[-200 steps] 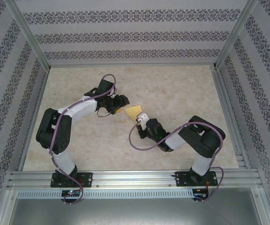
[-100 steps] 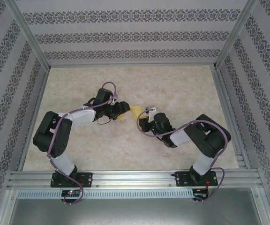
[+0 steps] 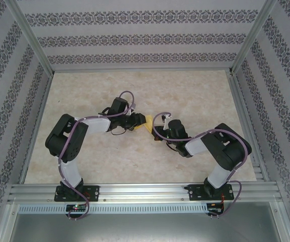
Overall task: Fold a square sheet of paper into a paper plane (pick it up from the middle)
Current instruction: Fold the wing for the fifth time at the center of the table.
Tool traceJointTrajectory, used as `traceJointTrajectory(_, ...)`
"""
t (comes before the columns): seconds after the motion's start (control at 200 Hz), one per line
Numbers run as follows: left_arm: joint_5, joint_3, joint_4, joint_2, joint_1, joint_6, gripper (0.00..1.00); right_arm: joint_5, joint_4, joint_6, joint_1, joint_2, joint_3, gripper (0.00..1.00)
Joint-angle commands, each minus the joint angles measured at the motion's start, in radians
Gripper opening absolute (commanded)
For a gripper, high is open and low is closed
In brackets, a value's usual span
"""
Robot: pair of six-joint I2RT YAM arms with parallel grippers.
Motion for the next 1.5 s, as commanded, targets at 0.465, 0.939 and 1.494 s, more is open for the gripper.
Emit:
traceJointTrajectory(0.465, 0.029, 0.095, 0.040, 0.104, -0.038, 0.061, 0.37, -0.145, -0.001, 0.092, -0.071, 0.061, -0.003, 0.11)
traceJointTrajectory(0.939, 0.052, 0.115, 0.075, 0.138, -0.039, 0.053, 0.36, -0.160, -0.145, 0.038, -0.078, 0.044, 0.047, 0.18)
traceJointTrajectory(1.494, 0.086, 0.061, 0.174, 0.103, -0.042, 0.015, 0.33, -0.190, -0.231, 0.011, -0.083, 0.029, 0.112, 0.15)
